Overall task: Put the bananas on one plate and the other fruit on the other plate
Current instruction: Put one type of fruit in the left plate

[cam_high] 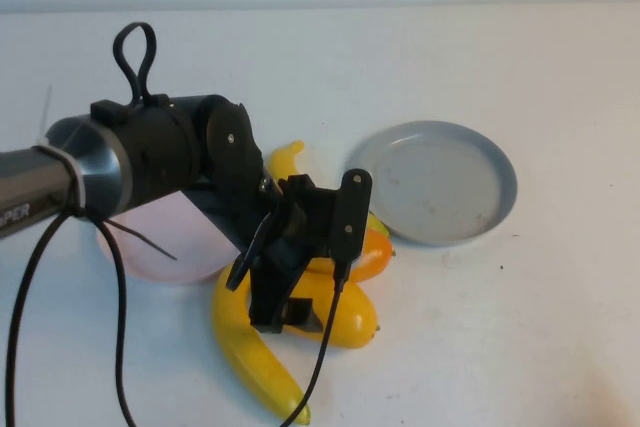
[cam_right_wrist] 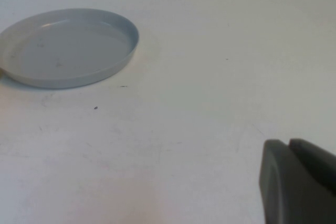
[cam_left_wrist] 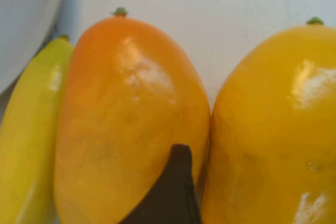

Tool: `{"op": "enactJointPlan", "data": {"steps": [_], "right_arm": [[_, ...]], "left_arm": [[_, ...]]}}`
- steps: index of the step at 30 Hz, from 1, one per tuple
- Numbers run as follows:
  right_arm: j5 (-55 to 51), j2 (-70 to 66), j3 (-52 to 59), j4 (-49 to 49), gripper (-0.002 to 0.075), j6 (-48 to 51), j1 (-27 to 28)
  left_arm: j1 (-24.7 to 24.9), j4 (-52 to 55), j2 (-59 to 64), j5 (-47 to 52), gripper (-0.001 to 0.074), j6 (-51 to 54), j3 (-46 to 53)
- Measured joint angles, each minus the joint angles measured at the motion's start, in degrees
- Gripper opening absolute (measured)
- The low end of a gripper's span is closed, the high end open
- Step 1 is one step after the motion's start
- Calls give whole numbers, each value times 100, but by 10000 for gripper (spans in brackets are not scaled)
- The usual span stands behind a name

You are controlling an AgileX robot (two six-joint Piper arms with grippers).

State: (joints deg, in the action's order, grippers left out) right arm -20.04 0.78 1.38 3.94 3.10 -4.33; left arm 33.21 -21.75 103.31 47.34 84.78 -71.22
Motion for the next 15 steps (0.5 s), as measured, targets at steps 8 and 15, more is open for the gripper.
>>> {"op": "enactJointPlan", "data": {"steps": [8,15], "right_arm": [[0,0,0,0,-15,0,0],[0,0,0,0,-15,0,0]], "left_arm": [[0,20,193,-10,668,104,0],[143,75,253,-10,668,129,0]]}}
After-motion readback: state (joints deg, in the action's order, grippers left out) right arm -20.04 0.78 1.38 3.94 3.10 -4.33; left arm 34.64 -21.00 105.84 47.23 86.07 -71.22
